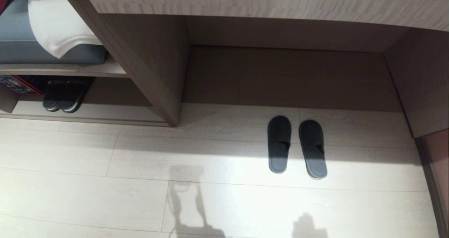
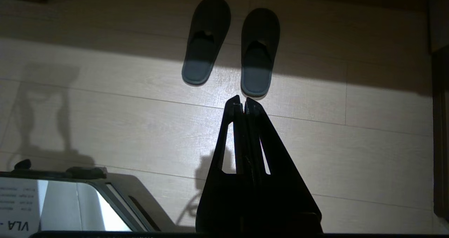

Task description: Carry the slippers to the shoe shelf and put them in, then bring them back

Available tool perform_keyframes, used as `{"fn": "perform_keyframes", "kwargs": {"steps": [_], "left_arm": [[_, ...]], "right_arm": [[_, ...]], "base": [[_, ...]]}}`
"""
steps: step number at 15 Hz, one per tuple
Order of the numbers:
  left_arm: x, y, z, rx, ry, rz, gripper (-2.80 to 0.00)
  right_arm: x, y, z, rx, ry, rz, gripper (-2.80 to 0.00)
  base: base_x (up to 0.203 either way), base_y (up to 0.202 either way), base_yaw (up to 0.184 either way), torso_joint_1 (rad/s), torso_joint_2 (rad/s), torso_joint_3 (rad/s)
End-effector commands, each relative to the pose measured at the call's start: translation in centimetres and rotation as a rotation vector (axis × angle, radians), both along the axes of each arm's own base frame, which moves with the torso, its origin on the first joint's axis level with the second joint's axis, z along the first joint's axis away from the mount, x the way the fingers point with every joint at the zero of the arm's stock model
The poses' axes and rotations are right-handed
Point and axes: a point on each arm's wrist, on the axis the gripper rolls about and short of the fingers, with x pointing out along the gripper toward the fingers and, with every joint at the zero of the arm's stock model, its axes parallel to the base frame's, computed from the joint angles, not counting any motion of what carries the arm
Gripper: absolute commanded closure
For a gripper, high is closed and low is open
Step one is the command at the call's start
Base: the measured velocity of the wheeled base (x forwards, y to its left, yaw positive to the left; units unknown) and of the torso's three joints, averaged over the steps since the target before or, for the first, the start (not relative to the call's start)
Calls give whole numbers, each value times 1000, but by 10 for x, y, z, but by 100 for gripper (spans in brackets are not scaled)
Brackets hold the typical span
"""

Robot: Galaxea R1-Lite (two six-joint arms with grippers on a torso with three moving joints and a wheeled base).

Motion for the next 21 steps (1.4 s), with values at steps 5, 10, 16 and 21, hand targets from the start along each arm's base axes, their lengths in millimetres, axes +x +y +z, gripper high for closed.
{"fn": "perform_keyframes", "kwargs": {"steps": [5, 10, 16, 21], "left_arm": [[0, 0, 0, -1, 0, 0, 0], [0, 0, 0, -1, 0, 2, 0], [0, 0, 0, -1, 0, 2, 0], [0, 0, 0, -1, 0, 0, 0]], "right_arm": [[0, 0, 0, 0, 1, 1, 0], [0, 0, 0, 0, 3, 0, 0], [0, 0, 0, 0, 1, 0, 0], [0, 0, 0, -1, 3, 0, 0]], "base": [[0, 0, 0, 3, 3, 203], [0, 0, 0, 2, 1, 205], [0, 0, 0, 1, 3, 201], [0, 0, 0, 4, 2, 206]]}}
